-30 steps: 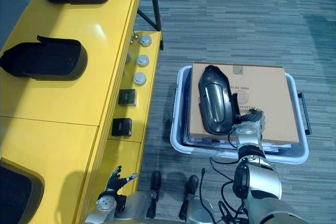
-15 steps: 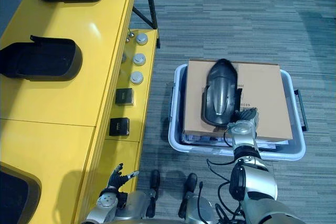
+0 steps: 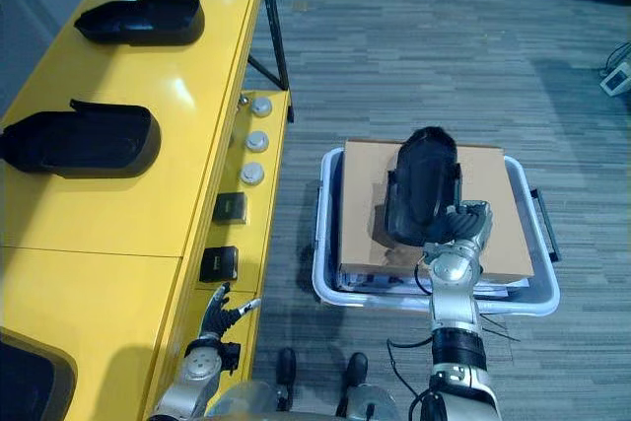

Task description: Walk over and take plastic housings, then place them on the shelf

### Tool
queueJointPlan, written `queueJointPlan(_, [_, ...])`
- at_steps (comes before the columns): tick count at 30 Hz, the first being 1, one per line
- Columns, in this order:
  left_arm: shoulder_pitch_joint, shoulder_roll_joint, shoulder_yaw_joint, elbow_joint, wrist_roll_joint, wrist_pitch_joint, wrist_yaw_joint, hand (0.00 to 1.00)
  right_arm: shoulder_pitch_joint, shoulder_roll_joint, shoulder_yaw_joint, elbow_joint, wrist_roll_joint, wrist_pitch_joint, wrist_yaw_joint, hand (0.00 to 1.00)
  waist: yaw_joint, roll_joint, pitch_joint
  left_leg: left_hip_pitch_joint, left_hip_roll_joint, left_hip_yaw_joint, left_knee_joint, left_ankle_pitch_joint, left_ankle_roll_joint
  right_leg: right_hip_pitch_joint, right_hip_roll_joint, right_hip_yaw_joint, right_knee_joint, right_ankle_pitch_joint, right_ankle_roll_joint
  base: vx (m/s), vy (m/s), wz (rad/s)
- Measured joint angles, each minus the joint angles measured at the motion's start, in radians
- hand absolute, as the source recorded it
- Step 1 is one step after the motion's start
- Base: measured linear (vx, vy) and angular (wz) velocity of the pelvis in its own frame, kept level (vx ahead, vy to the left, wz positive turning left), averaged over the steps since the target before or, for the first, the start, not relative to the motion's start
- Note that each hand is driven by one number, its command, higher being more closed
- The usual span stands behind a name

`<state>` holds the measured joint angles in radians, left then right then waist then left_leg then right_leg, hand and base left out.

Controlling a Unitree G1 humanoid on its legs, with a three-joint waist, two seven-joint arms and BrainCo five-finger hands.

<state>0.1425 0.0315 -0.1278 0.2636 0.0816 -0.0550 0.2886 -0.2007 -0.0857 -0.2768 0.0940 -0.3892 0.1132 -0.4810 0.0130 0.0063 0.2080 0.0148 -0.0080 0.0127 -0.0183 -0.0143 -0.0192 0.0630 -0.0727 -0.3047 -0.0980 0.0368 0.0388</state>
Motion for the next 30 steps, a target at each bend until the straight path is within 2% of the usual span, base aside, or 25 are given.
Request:
queueJointPlan(5, [0.023, -0.009, -0.03, -0.181, -0.002, -0.023, 0.003, 0.0, 0.044, 0.009, 0.081, -0.134, -0.039, -0.028, -0.005, 1.0, 0.0, -0.001, -0.044, 0.0, 0.004, -0.01, 0.0, 0.0, 0.0, 0.003, 0.005, -0.008, 0.0, 0.0, 0.0, -0.02, -0.009, 0.04])
queueJointPlan(6, [0.024, -0.009, -0.038, -0.235, -0.009, -0.038, 0.003, 0.0, 0.045, 0.018, 0.106, -0.174, -0.054, -0.035, -0.005, 1.0, 0.0, -0.001, -0.056, 0.0, 0.003, -0.01, 0.001, 0.0, 0.0, 0.004, 0.005, -0.008, 0.0, 0.0, 0.0, 0.0, 0.0, 0.0])
queueJointPlan(13, [-0.023, -0.01, -0.096, -0.364, -0.053, -0.075, 0.025, 0.0, 0.049, 0.039, 0.26, -0.294, -0.091, -0.09, 0.001, 1.0, 0.003, -0.005, -0.072, 0.019, 0.002, -0.01, 0.0, -0.001, 0.002, 0.023, 0.005, -0.008, 0.0, 0.0, -0.001, 0.0, 0.0, 0.0])
queueJointPlan(21, [-0.14, -0.008, -0.257, -0.401, -0.231, -0.085, 0.042, 0.0, 0.05, 0.038, 0.522, -0.359, -0.097, -0.156, 0.017, 1.0, 0.001, -0.024, -0.108, 0.029, 0.003, 0.001, -0.001, -0.002, 0.004, 0.027, 0.005, 0.005, 0.0, 0.001, -0.002, -0.01, 0.005, -0.03])
queueJointPlan(27, [-0.179, -0.005, -0.294, -0.422, -0.362, -0.086, 0.069, 0.0, 0.049, 0.034, 0.626, -0.4, -0.097, -0.176, 0.027, 1.0, 0.001, -0.024, -0.128, 0.033, 0.003, 0.016, -0.001, -0.004, 0.007, 0.027, 0.005, 0.013, 0.0, 0.002, -0.002, -0.02, 0.01, -0.04])
queueJointPlan(28, [-0.184, -0.004, -0.295, -0.422, -0.387, -0.086, 0.074, 1.0, 0.043, 0.029, 0.636, -0.406, -0.097, -0.182, 0.026, 1.0, 0.001, -0.024, -0.128, 0.033, 0.003, 0.017, -0.001, -0.004, 0.007, 0.027, 0.005, 0.015, 0.0, 0.003, -0.003, -0.02, 0.008, -0.05])
queueJointPlan(30, [-0.193, 0.005, -0.302, -0.422, -0.407, -0.086, 0.085, 1.0, 0.036, 0.008, 0.644, -0.407, -0.097, -0.187, 0.026, 1.0, 0.001, -0.024, -0.129, 0.034, 0.003, 0.019, -0.001, -0.004, 0.007, 0.026, 0.005, 0.018, 0.0, 0.005, -0.004, -0.03, 0.009, -0.05])
